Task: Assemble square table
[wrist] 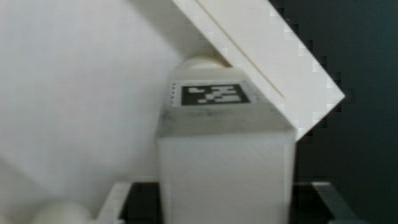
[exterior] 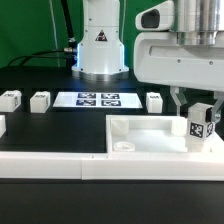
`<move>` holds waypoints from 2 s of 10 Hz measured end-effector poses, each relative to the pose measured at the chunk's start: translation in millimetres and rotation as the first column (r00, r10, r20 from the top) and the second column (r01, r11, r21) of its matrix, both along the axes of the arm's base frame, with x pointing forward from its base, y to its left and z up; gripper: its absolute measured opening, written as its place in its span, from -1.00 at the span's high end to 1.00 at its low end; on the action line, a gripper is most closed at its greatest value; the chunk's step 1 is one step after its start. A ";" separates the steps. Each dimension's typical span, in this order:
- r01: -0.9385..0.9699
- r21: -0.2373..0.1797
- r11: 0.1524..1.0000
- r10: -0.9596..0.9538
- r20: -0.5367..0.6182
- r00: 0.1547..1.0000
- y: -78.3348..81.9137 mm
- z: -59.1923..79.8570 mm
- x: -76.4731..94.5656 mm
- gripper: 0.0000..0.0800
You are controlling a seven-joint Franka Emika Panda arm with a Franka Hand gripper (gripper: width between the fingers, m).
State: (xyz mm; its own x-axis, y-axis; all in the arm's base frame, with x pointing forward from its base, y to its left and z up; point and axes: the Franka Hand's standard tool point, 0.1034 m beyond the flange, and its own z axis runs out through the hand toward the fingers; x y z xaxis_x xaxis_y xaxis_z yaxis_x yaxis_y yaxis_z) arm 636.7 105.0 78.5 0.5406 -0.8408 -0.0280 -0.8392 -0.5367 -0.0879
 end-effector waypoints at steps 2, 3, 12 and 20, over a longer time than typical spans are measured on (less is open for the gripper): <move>0.320 0.032 0.947 -0.318 -0.050 0.947 1.9 0.0 -4.2 0.27; 0.498 0.050 0.866 -0.493 -0.087 0.866 2.7 0.2 -5.4 0.27; 0.873 0.046 0.486 -0.854 -0.187 0.485 -2.0 0.9 -7.4 0.27; 0.856 0.045 0.515 -0.840 -0.175 0.514 -0.4 -1.0 -8.6 -0.56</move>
Offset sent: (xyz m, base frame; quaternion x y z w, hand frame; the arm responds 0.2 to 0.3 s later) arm 0.0031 0.0280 -0.0012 0.0397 -0.0872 0.4119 0.9062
